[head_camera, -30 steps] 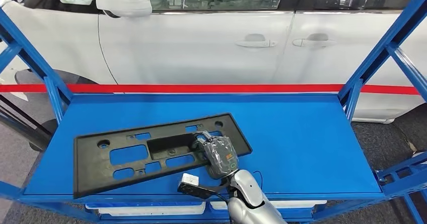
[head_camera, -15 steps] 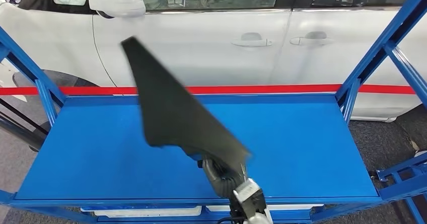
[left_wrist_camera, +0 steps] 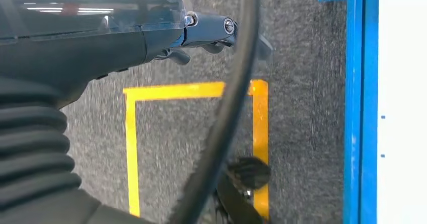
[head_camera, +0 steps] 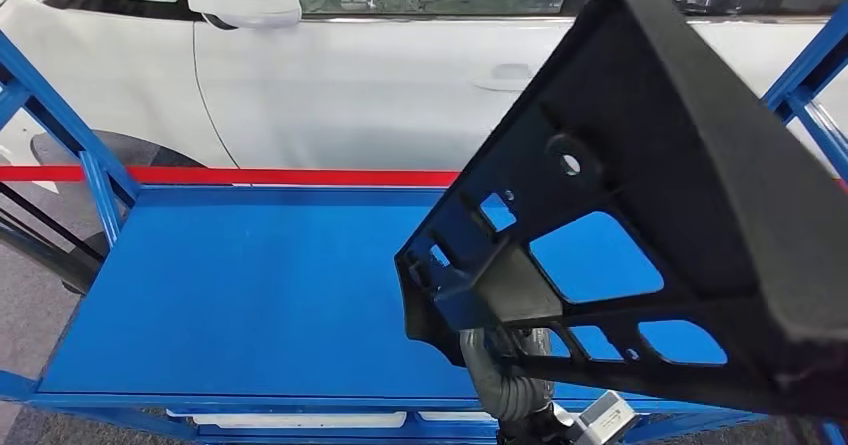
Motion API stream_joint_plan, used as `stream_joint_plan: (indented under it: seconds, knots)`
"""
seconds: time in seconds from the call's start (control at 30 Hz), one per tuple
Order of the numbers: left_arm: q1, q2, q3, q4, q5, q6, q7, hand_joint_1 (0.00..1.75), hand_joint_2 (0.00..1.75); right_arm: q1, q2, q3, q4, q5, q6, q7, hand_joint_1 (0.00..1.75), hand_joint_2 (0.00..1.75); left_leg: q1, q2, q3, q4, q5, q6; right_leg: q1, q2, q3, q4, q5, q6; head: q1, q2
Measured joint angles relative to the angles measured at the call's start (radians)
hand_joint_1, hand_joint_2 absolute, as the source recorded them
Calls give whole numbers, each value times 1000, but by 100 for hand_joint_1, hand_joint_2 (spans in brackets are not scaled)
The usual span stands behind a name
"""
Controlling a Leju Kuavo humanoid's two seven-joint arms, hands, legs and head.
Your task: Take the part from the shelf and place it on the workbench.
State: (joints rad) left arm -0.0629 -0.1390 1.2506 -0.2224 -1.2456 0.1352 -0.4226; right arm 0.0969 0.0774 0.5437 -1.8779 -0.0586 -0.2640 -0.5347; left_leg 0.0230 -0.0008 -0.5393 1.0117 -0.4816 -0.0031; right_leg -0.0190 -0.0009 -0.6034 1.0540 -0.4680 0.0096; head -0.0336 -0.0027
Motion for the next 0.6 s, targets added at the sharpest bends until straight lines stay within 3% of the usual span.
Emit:
stream_joint_plan:
  seconds: [0.1, 0.17, 0.2, 0.3, 0.33, 0.37, 0.4, 0.5, 0.53, 0.6]
  knots:
    - [0, -6, 13, 0, 4, -2, 0, 0, 175, 30, 0, -20, -4, 26, -7, -2, 175, 175, -1, -1, -1, 2, 0, -18, 6, 2, 5, -20, 2, -15, 0, 0]
    - [0, -10, 18, 0, 4, -4, 0, 0, 175, 45, 0, -30, -4, 36, -6, -3, 175, 175, 2, 0, -7, 19, -20, -26, 4, 1, 4, -24, 7, -29, 0, 0]
    - [0, -12, 19, 0, 4, -5, 0, 0, 175, 48, 0, -33, -4, 38, -6, -3, 175, 175, 3, 0, -19, 50, -46, -28, 4, 0, 3, -27, 10, -35, 0, 0]
    - [1, -15, 21, 0, 4, -6, 1, 0, 175, 59, 0, -39, -4, 39, -6, -5, 175, 175, 2, 0, -90, 234, -150, -31, 11, -3, -6, -27, 16, -49, 0, 0]
    - [1, -15, 21, 0, 5, -5, 2, 0, 175, 64, 0, -42, -3, 39, -6, -5, 175, 175, 2, 0, -103, 275, -165, -30, 14, -3, -11, -26, 19, -52, 0, 0]
    - [2, -15, 22, 0, 6, -5, 2, 0, 175, 70, 0, -45, -3, 39, -6, -6, 175, 175, 0, 0, -97, 276, -157, -27, 17, -4, -15, -25, 22, -54, 0, 0]
    - [2, -15, 23, 0, 7, -5, 3, 0, 175, 75, 0, -49, -3, 39, -6, -7, 175, 175, -1, 0, -70, 236, -133, -22, 20, -3, -18, -23, 25, -54, 0, 0]
    - [-1, -17, 25, 0, 7, -5, 4, 0, 175, 89, -1, -55, -3, 40, -6, -15, 175, 175, -12, 1, 42, 37, -60, 0, 27, -3, -24, -20, 35, -48, 0, 0]
    - [-2, -18, 25, 0, 7, -5, 4, 0, 175, 92, -1, -57, -3, 41, -6, -18, 175, 175, -16, 2, 57, 3, -52, 5, 27, -4, -26, -20, 39, -43, 0, 0]
    - [-2, -20, 26, 0, 8, -5, 6, 0, 175, 98, -2, -58, -3, 45, -5, -23, 175, 175, -22, 2, 55, -9, -43, 12, 23, -5, -27, -22, 50, -31, 0, 0]
